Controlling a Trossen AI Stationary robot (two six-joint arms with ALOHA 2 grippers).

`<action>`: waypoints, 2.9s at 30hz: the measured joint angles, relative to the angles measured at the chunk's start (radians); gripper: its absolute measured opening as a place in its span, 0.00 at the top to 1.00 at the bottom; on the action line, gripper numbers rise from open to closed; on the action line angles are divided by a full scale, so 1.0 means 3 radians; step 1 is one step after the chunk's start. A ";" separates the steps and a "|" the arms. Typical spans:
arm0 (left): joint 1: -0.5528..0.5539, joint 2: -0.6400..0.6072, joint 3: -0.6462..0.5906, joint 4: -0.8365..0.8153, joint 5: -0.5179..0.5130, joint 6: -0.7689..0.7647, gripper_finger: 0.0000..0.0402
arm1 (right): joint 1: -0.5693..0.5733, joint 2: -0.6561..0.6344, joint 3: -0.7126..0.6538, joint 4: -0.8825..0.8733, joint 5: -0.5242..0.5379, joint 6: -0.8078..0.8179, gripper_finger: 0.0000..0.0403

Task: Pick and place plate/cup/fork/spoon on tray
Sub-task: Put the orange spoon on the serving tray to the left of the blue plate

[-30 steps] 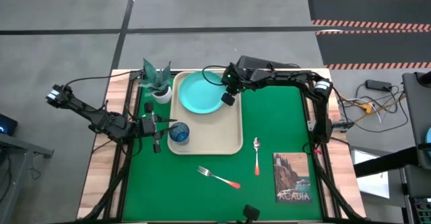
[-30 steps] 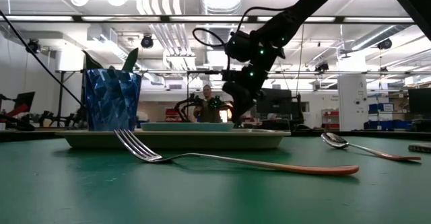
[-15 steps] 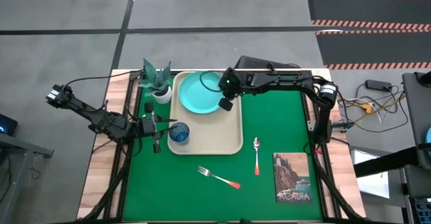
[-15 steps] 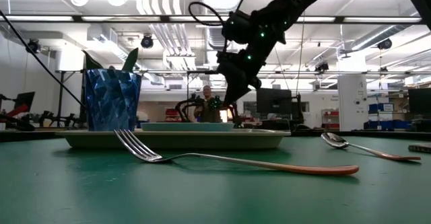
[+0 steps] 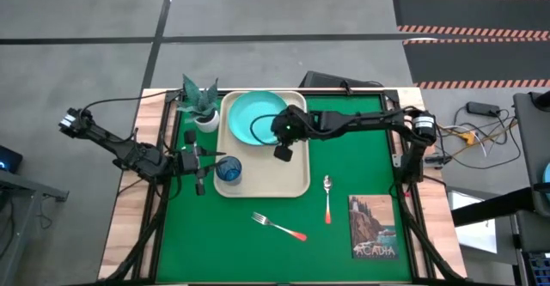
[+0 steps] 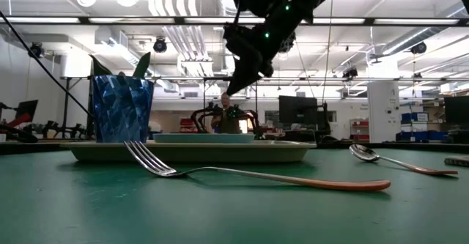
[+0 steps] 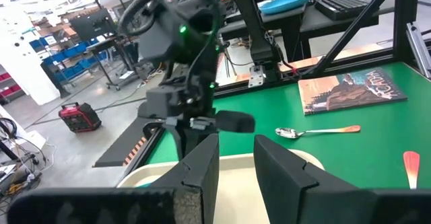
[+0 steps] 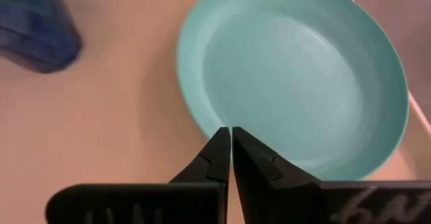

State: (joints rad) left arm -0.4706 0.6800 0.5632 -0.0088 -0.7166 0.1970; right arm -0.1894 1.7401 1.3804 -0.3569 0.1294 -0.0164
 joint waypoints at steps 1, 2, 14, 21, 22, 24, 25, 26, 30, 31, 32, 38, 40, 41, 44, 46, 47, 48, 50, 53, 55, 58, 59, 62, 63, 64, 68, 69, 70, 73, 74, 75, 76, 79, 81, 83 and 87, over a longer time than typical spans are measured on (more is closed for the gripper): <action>0.0000 0.0000 0.0000 0.0001 0.0000 -0.0001 0.80 | 0.0040 -0.0016 0.0000 0.0002 0.0007 0.0003 0.98; 0.0000 0.0001 0.0000 0.0001 0.0000 -0.0001 0.80 | 0.0075 -0.0033 0.0000 0.0004 0.0007 0.0004 0.98; -0.0001 0.0001 0.0000 0.0001 0.0001 -0.0009 0.80 | 0.0480 -0.0081 -0.0004 0.0333 0.0005 -0.0029 0.98; 0.0000 0.0001 0.0000 0.0000 0.0001 -0.0009 0.80 | 0.0588 -0.0155 -0.0052 0.0499 0.0006 -0.0052 0.98; -0.0001 0.0001 0.0000 -0.0001 0.0001 -0.0008 0.80 | 0.0598 -0.0171 -0.0089 0.0566 0.0007 -0.0062 0.98; -0.0001 0.0001 0.0000 0.0000 0.0001 -0.0009 0.80 | 0.0623 -0.0237 -0.0210 0.0771 0.0004 -0.0060 0.98; -0.0001 0.0001 0.0000 -0.0001 0.0001 -0.0008 0.80 | 0.0638 -0.0278 -0.0283 0.0884 0.0004 -0.0045 0.98; -0.0001 0.0001 0.0000 0.0001 0.0001 -0.0008 0.80 | 0.0643 -0.0330 -0.0357 0.0964 0.0003 -0.0010 0.98; -0.0001 0.0001 0.0000 -0.0002 0.0001 -0.0010 0.80 | 0.0673 -0.0524 -0.0679 0.1224 0.0006 0.0071 0.98; 0.0000 0.0001 0.0000 0.0001 0.0001 -0.0015 0.80 | 0.0680 -0.0568 -0.0775 0.1330 0.0007 0.0083 0.98; -0.0001 0.0001 0.0000 0.0002 0.0001 -0.0017 0.80 | 0.0684 -0.0607 -0.0878 0.1449 0.0008 0.0088 0.98; -0.0001 0.0004 0.0000 0.0001 0.0001 -0.0019 0.80 | 0.0722 -0.0792 -0.1499 0.2374 -0.0007 0.0083 0.98; -0.0001 0.0007 0.0000 0.0004 0.0001 -0.0020 0.80 | 0.0720 -0.0853 -0.1648 0.2513 -0.0004 0.0116 0.98; 0.0000 0.0009 0.0000 0.0003 0.0001 -0.0020 0.80 | 0.0717 -0.0877 -0.1706 0.2570 0.0004 0.0154 0.98; -0.0001 0.0012 0.0000 0.0002 0.0001 -0.0020 0.80 | 0.0718 -0.0980 -0.1857 0.2666 0.0005 0.0184 0.98; -0.0001 0.0015 0.0000 0.0002 0.0001 -0.0020 0.80 | 0.0720 -0.1039 -0.1931 0.2729 0.0003 0.0179 0.98; -0.0001 0.0016 0.0000 0.0001 0.0001 -0.0020 0.80 | 0.0720 -0.1059 -0.1965 0.2731 0.0004 0.0153 0.98; 0.0000 0.0016 0.0000 0.0003 0.0001 -0.0020 0.80 | 0.0720 -0.1072 -0.1986 0.2735 0.0003 0.0095 0.98; -0.0001 0.0015 0.0000 0.0002 0.0001 -0.0020 0.80 | 0.0718 -0.1083 -0.2024 0.2758 0.0004 -0.0011 0.98; -0.0001 0.0015 0.0000 0.0003 0.0001 -0.0019 0.80 | 0.0718 -0.1075 -0.2055 0.2899 0.0002 -0.0100 0.98; 0.0000 0.0015 0.0000 0.0004 0.0001 -0.0005 0.80 | 0.0718 -0.1055 -0.2059 0.2973 0.0001 -0.0151 0.98; -0.0001 0.0020 0.0000 0.0003 0.0001 0.0001 0.80 | 0.0718 -0.1017 -0.2063 0.3005 -0.0005 -0.0181 0.98; 0.0000 0.0020 0.0000 0.0003 0.0001 0.0003 0.80 | 0.0718 -0.1010 -0.2063 0.3011 -0.0005 -0.0181 0.98; -0.0001 0.0020 0.0000 0.0004 0.0001 0.0003 0.80 | 0.0718 -0.0984 -0.2063 0.3031 -0.0004 -0.0181 0.98; -0.0001 0.0020 0.0000 0.0002 0.0001 0.0004 0.80 | 0.0718 -0.0972 -0.2063 0.3039 -0.0003 -0.0181 0.98; -0.0001 0.0019 0.0000 0.0005 0.0001 0.0004 0.80 | 0.0718 -0.0964 -0.2063 0.3038 -0.0002 -0.0181 0.98; -0.0001 0.0019 0.0000 0.0003 0.0001 0.0005 0.80 | 0.0718 -0.0923 -0.2063 0.3046 0.0004 -0.0181 0.98; -0.0001 0.0019 0.0000 0.0005 0.0001 0.0005 0.80 | 0.0718 -0.0909 -0.2063 0.3049 0.0005 -0.0181 0.98; 0.0000 0.0019 0.0000 0.0005 0.0001 0.0005 0.80 | 0.0718 -0.0898 -0.2063 0.3048 0.0005 -0.0180 0.98; -0.0001 0.0019 0.0000 0.0005 0.0001 0.0006 0.80 | 0.0718 -0.0858 -0.2063 0.3048 0.0006 -0.0157 0.98; 0.0000 0.0019 0.0000 0.0005 0.0001 0.0006 0.80 | 0.0718 -0.0844 -0.2063 0.3053 0.0006 -0.0155 0.98; -0.0001 0.0019 0.0000 0.0005 0.0001 0.0006 0.80 | 0.0718 -0.0837 -0.2063 0.3040 0.0007 -0.0155 0.98; 0.0000 0.0019 0.0000 0.0005 0.0001 0.0008 0.80 | 0.0718 -0.0829 -0.2063 0.3034 0.0007 -0.0155 0.98; 0.0000 0.0019 0.0000 0.0005 0.0001 0.0009 0.80 | 0.0718 -0.0815 -0.2063 0.3043 0.0007 -0.0152 0.98; 0.0000 0.0019 0.0000 0.0005 0.0001 0.0009 0.80 | 0.0717 -0.0814 -0.2063 0.3044 0.0008 -0.0151 0.98; 0.0000 0.0019 0.0000 0.0004 0.0001 0.0009 0.80 | 0.0717 -0.0814 -0.2064 0.3051 0.0008 -0.0149 0.98; -0.0001 0.0020 0.0000 0.0003 0.0000 0.0010 0.80 | 0.0717 -0.0814 -0.2063 0.3049 0.0009 -0.0147 0.98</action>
State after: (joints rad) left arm -0.4709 0.6861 0.5632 -0.0078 -0.7166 0.2001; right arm 0.0257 1.4960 0.7616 0.5579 0.1322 -0.0605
